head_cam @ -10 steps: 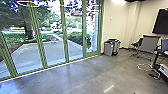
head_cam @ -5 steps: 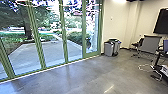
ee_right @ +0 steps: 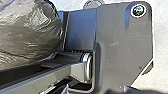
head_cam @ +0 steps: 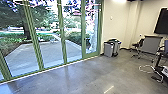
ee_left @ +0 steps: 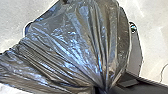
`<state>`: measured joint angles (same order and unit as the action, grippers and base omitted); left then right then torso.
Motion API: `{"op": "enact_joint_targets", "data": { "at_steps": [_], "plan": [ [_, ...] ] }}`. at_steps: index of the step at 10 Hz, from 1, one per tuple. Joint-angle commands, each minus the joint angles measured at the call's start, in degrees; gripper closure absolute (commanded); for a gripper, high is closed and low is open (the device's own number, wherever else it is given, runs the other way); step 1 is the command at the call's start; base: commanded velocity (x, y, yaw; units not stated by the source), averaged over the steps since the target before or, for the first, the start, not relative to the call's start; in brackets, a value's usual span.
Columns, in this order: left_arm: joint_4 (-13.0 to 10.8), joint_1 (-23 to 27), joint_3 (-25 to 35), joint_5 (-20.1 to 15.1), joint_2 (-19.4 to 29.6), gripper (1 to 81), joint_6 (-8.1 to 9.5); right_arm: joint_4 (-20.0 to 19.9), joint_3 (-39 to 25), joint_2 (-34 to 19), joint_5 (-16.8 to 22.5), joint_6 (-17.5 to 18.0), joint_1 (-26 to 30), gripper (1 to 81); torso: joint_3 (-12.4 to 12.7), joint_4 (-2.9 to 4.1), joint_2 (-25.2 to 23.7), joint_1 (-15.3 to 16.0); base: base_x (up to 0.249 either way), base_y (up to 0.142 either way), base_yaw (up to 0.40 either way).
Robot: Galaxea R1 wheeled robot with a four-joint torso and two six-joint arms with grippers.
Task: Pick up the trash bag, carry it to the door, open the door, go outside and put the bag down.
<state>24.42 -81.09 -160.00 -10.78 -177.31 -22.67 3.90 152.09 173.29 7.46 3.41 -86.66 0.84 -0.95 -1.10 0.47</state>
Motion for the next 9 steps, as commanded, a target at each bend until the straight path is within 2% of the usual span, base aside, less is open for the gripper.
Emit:
{"op": "enact_joint_targets", "data": {
  "at_steps": [1, 8, 9],
  "plan": [
    [0.0, 3.9, 0.1, -4.0, -0.3, 81.1, -0.35, 0.1, -0.2, 0.2, 3.3, -0.1, 3.4, 1.0, 0.0, 0.0, 0.0, 0.0, 0.133, -0.062, 0.0],
    [0.0, 3.9, 0.1, -4.0, -0.4, 81.1, -0.35, 0.2, -0.2, 0.3, 3.3, -0.1, 3.3, 1.0, 0.0, 0.0, 0.0, 0.0, 0.133, -0.062, 0.0],
    [0.0, 3.8, 0.1, -4.0, -0.4, 81.1, -0.35, 0.2, -0.2, 0.3, 3.4, -0.2, 3.3, 1.0, 0.0, 0.0, 0.0, 0.0, 0.133, 0.0, 0.0]
  ]
}}
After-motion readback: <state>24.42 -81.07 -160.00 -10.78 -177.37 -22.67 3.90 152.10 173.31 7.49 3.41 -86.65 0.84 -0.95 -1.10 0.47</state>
